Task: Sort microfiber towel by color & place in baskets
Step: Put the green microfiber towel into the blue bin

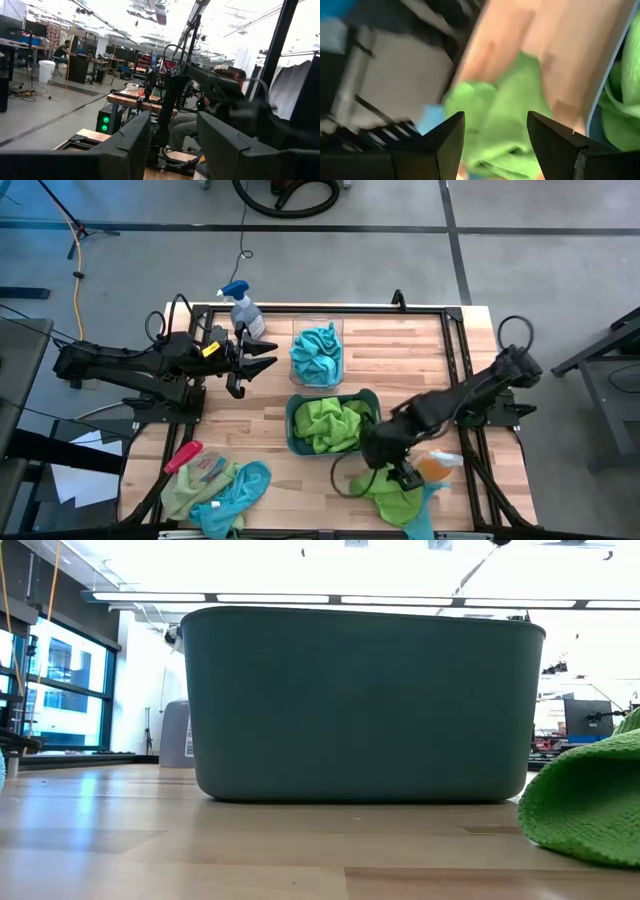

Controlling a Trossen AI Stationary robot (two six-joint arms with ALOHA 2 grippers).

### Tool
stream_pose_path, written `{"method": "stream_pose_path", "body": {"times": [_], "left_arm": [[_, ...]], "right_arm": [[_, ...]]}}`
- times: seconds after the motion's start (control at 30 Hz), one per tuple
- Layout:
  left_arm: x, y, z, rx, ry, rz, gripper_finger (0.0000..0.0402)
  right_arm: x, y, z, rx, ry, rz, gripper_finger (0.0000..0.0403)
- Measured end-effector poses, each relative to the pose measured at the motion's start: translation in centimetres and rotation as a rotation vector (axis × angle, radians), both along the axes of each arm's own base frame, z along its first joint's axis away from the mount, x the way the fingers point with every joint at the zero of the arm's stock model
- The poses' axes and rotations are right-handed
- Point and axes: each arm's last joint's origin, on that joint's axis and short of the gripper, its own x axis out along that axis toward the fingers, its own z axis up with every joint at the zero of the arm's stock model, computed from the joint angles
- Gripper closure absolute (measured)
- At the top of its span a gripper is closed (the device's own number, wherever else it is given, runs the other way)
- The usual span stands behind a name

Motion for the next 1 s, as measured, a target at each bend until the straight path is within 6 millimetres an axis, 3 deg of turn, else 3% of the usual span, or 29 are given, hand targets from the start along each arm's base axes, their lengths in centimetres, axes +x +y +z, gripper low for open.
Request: {"method": "stream_pose_path", "body": {"times": [0.33, 0.5, 1.0], "left_arm": [[0.0, 0.0, 0.0, 0.000, 0.000, 0.000, 0.0253], [0.0, 0.0, 0.0, 0.000, 0.000, 0.000, 0.0253], [0.0, 0.0, 0.0, 0.001, 0.000, -0.006, 0.0253]], "right_arm": [[0.3, 3.0, -5.1, -0.228, 0.111, 0.183, 0.0190], [0.4, 3.5, -6.3, -0.324, 0.119, 0.200, 0.0190], [0.1, 4.9, -9.1, -0.375, 0.252, 0.225, 0.0190]]}}
